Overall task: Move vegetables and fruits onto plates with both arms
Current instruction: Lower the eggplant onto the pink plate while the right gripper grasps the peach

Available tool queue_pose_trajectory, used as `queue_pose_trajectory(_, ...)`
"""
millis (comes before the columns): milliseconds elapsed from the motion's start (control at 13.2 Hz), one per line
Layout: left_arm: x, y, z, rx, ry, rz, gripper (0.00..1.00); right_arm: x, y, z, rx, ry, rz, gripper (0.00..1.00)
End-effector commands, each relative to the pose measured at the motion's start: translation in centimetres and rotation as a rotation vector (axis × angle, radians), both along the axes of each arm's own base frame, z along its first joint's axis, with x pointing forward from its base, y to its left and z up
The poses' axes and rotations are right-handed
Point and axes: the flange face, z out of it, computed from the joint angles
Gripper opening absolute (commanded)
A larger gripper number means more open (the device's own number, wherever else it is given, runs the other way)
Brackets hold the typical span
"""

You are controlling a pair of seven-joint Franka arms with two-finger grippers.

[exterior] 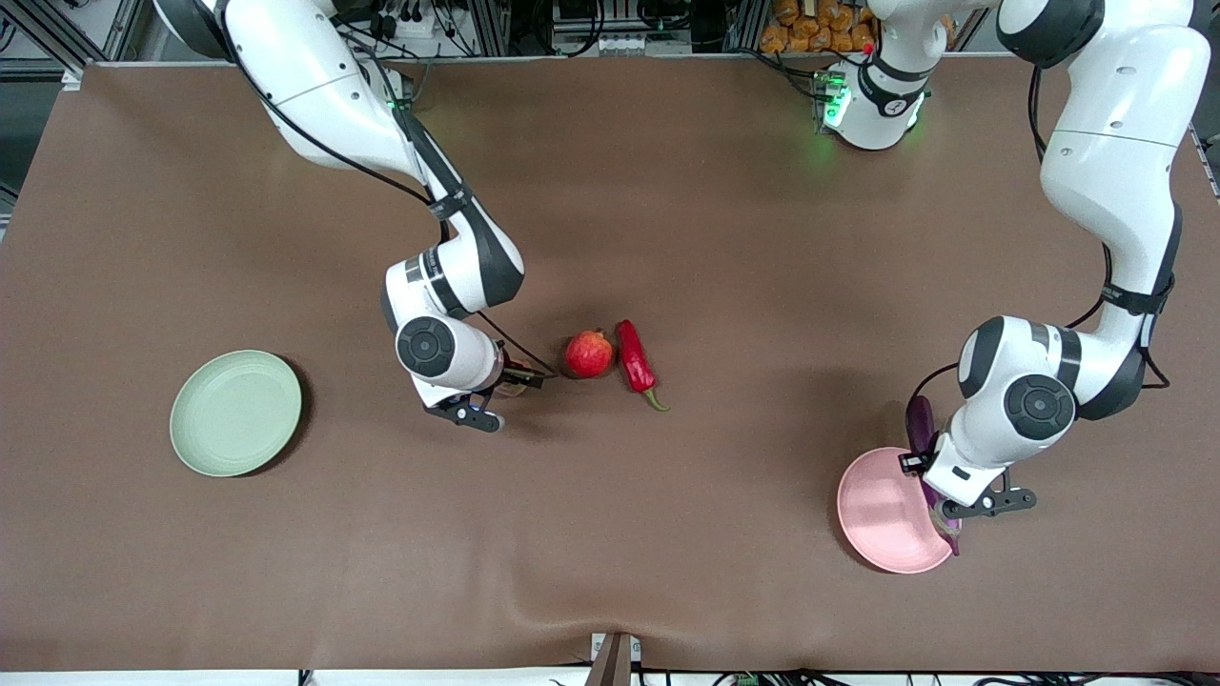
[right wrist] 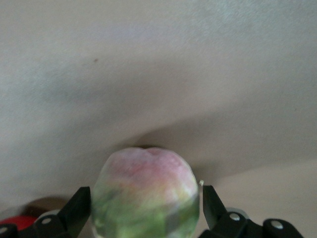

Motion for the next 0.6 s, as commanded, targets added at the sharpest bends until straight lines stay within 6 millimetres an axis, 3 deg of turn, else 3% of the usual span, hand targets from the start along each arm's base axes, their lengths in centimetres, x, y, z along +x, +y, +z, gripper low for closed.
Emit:
queue_pose_trajectory(0,0.7,0.1,0.1,-0.005,-0.012,0.005,0.99,0.1,-0.3,-0.4,0.002,-0.004,-0.015,0.81)
queue_pose_trajectory(151,0.8,-0.3,1.3,-0.028,-0.025,0.021,1.00,0.0,-0.3,-0.5,0.001,-0.002,-0.015,0.67)
queue_pose_trajectory(226,0.9,-0.8,3.7,-0.048,-0.042,0.044,1.00,0.1,-0.3,-0.2,0.004,-0.005,-0.014,0.60)
queue_pose_trajectory(377,-0.2,-3.7,8.2,-0.058,-0.004,0.064,1.00,1.0,-1.8,0.7,0.008,-0.005,-0.027,0.54)
queue_pose_trajectory(528,-1.9,-8.7,10.9,-0.098,0.041,0.103,1.00,2.3,-4.4,4.0,0.020,-0.007,-0.059,0.54)
